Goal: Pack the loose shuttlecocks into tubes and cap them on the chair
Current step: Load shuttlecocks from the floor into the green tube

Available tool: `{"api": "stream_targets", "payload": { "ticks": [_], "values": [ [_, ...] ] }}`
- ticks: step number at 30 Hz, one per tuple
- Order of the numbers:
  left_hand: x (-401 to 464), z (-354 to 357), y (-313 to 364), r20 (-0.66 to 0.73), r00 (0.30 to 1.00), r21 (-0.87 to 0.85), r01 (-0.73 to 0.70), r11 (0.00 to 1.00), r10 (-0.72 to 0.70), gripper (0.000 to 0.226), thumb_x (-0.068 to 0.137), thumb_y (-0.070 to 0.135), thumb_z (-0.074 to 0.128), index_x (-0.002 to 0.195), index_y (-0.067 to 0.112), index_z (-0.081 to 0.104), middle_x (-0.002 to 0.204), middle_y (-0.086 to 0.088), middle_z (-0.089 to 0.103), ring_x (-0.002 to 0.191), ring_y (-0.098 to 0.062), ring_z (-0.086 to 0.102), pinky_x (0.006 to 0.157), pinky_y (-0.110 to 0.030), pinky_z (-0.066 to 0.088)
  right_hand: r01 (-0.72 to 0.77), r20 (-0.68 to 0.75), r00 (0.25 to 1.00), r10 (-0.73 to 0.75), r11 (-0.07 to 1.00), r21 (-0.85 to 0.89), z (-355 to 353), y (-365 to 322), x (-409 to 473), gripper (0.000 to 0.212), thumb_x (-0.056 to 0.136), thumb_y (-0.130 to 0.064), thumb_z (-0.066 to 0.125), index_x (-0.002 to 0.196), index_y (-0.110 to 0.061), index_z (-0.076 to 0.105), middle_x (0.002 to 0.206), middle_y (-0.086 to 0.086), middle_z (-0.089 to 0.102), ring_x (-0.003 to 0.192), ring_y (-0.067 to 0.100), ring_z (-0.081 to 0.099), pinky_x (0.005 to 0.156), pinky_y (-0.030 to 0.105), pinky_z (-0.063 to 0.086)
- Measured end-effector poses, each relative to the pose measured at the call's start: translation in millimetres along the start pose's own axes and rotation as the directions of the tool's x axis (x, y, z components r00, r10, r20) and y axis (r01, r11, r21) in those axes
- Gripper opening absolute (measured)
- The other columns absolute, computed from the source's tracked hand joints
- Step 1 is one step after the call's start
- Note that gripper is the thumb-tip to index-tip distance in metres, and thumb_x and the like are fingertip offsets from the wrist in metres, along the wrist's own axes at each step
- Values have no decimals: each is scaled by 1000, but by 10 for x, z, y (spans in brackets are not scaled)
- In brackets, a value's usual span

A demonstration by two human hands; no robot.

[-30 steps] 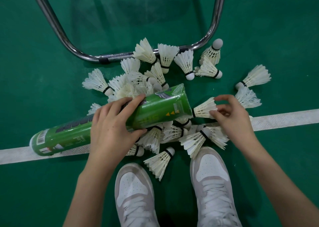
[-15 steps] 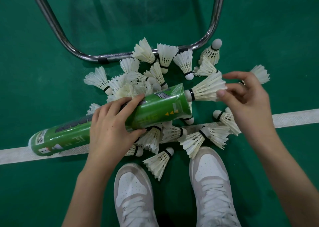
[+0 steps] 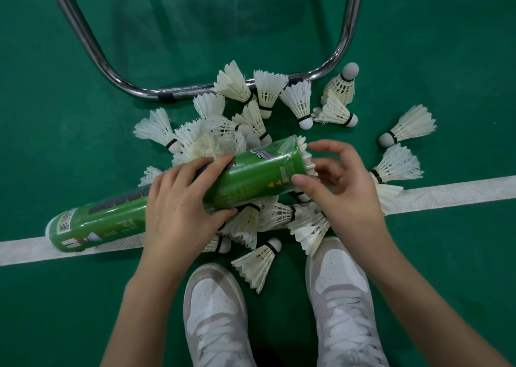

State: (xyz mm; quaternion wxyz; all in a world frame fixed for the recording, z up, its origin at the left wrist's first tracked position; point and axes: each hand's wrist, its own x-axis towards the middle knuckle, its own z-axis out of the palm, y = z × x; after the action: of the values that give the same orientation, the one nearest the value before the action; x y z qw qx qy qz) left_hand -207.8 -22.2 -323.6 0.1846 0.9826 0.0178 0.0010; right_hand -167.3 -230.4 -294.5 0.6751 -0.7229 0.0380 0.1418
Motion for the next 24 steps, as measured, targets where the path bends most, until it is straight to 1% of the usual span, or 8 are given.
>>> {"api": "stream_targets", "payload": {
  "ticks": [2,6,8,12,16,18,21,24],
  "values": [
    [-2,1,1,-1,1000,0,-4,1000,4,86,61,34,84,137,33,43,124,0,57,109,-26,48,92,-46,39,-5,-14,1000,5,1000,-20,32,15,-5,42,74,-8,73,104,-30,52,90,1,67,90,16,64,91,43,49],
    [-3,6,6,1,1000,2,-8,1000,8,87,61,34,84,137,34,43,124,-1,57,109,-26,48,92,-46,38,14,-34,999,-18,994,-111,90,58,-13,51,70,-9,77,103,-37,50,91,-9,62,90,5,59,88,22,46],
    [-4,7,5,0,1000,5,-10,1000,10,87,61,34,84,137,34,43,124,-1,57,109,-26,48,93,-46,38,12,-45,999,-18,992,-128,102,71,-4,52,70,-10,77,102,-39,48,91,-9,60,88,4,57,85,18,45],
    [-5,12,5,2,1000,10,-14,1000,14,87,61,34,84,137,34,42,124,-1,57,109,-26,47,93,-46,38,4,-35,999,-9,989,-146,88,78,34,53,71,-8,76,101,-41,48,89,-1,64,89,12,60,88,31,48],
    [-4,14,12,3,1000,14,-10,1000,10,87,61,33,84,137,34,43,124,0,57,110,-24,46,93,-46,37,-8,9,1000,10,990,-140,41,84,62,53,74,-5,73,101,-43,47,78,-4,67,85,12,63,89,47,48],
    [-5,14,18,3,1000,14,-13,1000,13,87,61,33,84,137,33,43,124,0,57,110,-25,46,93,-46,37,-17,39,999,22,993,-120,37,84,67,49,76,-9,71,102,-43,47,81,-1,69,88,16,64,90,51,47],
    [-7,15,22,6,1000,17,-16,1000,16,88,61,32,84,138,34,42,124,0,57,110,-26,47,94,-46,37,-42,86,995,47,997,-57,71,96,52,42,83,-3,64,104,-36,47,91,-4,73,95,14,65,96,46,46],
    [-9,15,22,4,1000,12,-14,1000,14,88,61,32,85,138,34,42,124,0,57,111,-26,47,94,-46,37,-61,102,993,62,998,-12,78,105,17,38,86,0,59,104,-31,47,91,-7,73,89,7,66,91,32,49]
  ]
}}
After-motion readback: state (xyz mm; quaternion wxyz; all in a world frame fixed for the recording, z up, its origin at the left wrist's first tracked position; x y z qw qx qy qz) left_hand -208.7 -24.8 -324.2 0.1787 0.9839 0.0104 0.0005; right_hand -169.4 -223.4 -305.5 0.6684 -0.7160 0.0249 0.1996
